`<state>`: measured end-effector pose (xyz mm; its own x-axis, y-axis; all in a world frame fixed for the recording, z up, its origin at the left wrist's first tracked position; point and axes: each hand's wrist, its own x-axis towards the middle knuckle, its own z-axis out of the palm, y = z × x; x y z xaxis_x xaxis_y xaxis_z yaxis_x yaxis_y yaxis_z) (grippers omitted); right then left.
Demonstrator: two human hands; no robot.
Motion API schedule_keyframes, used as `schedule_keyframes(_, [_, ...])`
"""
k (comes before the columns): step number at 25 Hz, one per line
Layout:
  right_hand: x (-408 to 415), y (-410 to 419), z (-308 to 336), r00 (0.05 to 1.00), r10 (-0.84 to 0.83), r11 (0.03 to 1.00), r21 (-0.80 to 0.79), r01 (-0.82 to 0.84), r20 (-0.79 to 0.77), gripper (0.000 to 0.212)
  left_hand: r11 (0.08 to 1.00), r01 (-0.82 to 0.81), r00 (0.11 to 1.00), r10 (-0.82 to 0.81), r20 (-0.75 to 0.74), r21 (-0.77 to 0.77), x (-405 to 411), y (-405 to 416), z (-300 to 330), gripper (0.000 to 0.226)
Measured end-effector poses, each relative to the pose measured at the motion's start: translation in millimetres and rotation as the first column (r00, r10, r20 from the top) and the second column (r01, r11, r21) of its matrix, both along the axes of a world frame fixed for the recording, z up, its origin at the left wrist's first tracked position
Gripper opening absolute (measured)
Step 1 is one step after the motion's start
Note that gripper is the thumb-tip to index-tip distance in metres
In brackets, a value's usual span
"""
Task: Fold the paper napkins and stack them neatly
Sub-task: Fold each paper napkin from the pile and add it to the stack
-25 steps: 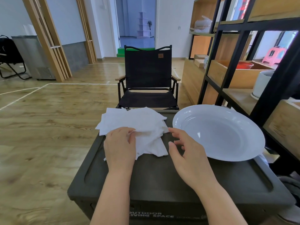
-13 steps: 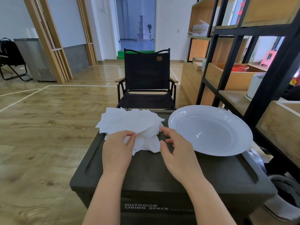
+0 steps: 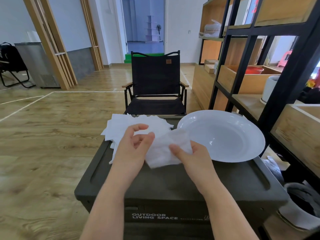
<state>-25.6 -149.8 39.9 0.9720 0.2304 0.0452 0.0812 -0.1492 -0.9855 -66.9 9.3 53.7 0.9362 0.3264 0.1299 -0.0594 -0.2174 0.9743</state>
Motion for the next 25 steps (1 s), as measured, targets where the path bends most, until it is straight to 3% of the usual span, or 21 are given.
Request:
schedule_keyframes(2, [2,1,-2,0.994,-0.089,0.993,0.079,0.093,-0.059,0.018,0.989,-0.008,0.989,-0.013,-0.144,-0.147,7,-8,-9,0.030])
schedule_keyframes(3, [2,1,-2,0.990,-0.108,0.989,0.094,0.116,-0.086,0.020,0.987,-0.016,0.981,-0.016,-0.194,-0.162,9,-11,-11,0.026])
schedule_keyframes(5, [2,1,-3,0.985,-0.110,0.990,0.078,0.121,-0.131,0.015,0.986,-0.086,0.975,0.054,-0.216,-0.142,10,-16,-12,0.016])
schedule_keyframes(7, [1,-2,-1,0.986,-0.117,0.993,0.015,0.120,-0.120,0.009,0.987,-0.121,0.977,0.100,-0.190,-0.104,11,-17,-12,0.021])
schedule_keyframes(10, [-1,-15,3,0.988,-0.156,0.986,-0.058,0.156,0.018,0.017,0.990,-0.117,0.983,0.105,-0.151,-0.075,11,-17,-14,0.034])
schedule_keyframes(13, [-6,-32,15,0.951,-0.241,0.962,-0.084,0.261,0.195,0.008,0.986,-0.113,0.992,0.105,-0.069,-0.120,8,-20,-5,0.020])
schedule_keyframes(16, [-12,-41,23,0.920,-0.291,0.933,-0.133,0.334,0.263,0.007,0.982,-0.088,0.996,0.087,-0.013,-0.166,8,-17,3,0.016])
schedule_keyframes(18, [-15,-39,19,0.927,-0.270,0.897,-0.282,0.341,0.261,0.018,0.995,-0.093,0.992,0.095,-0.087,0.028,7,-14,-1,0.023])
schedule_keyframes(21, [-14,-31,-1,0.955,-0.199,0.755,-0.588,0.292,0.218,0.027,0.917,-0.009,0.945,0.138,-0.296,0.399,7,-13,-18,0.028])
schedule_keyframes(25, [-8,-21,-24,0.961,-0.218,0.647,-0.712,0.274,0.173,0.024,0.836,0.078,0.877,0.202,-0.437,0.543,10,-11,-31,0.031])
